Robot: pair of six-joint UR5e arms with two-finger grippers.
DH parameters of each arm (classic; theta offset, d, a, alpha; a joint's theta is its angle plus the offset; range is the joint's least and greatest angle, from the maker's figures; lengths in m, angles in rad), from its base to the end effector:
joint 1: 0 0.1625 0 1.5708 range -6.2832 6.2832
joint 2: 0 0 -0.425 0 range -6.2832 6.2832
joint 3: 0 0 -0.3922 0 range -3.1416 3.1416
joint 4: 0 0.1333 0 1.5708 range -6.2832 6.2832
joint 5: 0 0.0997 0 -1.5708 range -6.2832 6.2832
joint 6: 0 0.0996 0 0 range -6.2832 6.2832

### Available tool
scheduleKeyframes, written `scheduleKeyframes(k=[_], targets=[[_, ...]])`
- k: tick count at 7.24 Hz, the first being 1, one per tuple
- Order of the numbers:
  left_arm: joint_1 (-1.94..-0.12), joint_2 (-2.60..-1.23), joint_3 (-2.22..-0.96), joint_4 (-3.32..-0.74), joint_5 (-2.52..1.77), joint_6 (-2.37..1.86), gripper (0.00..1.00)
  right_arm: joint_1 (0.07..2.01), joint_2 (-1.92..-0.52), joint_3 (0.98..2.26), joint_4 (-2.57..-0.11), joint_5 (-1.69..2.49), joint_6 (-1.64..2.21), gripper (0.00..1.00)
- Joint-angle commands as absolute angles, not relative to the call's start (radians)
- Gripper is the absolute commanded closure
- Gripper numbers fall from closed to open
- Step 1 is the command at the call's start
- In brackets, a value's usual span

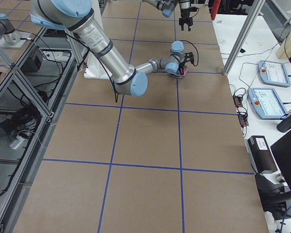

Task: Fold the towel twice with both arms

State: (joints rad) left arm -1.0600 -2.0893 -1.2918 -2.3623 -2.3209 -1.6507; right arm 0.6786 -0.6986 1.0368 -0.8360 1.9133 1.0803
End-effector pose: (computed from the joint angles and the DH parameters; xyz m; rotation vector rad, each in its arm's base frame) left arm 0.2878 -0.6473 0.3905 -0.1412 1.1992 -0.6156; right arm -0.5799 -0.5959 0.2629 0.3280 -1.0545 -0.0151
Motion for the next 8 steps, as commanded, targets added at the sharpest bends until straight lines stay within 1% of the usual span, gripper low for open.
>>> scheduleKeyframes(k=[1, 6, 7, 8], targets=[[-1.060, -2.089, -1.293, -2.362, -2.321, -1.651, 0.00, 0.670, -0.701, 1.034, -0.836, 1.910, 1.080, 0.45], [-1.060, -2.089, -1.293, -2.362, -2.321, -1.651, 0.00, 0.670, -0.706, 1.028, -0.836, 1.907, 1.080, 0.45], [-1.060, -2.089, -1.293, -2.362, -2.321, -1.651, 0.00, 0.670, -0.706, 1.028, -0.836, 1.907, 1.080, 0.50], [-1.060, -2.089, -1.293, -2.362, -2.321, -1.651, 0.00, 0.670, -0.706, 1.029, -0.836, 1.907, 1.081, 0.73]])
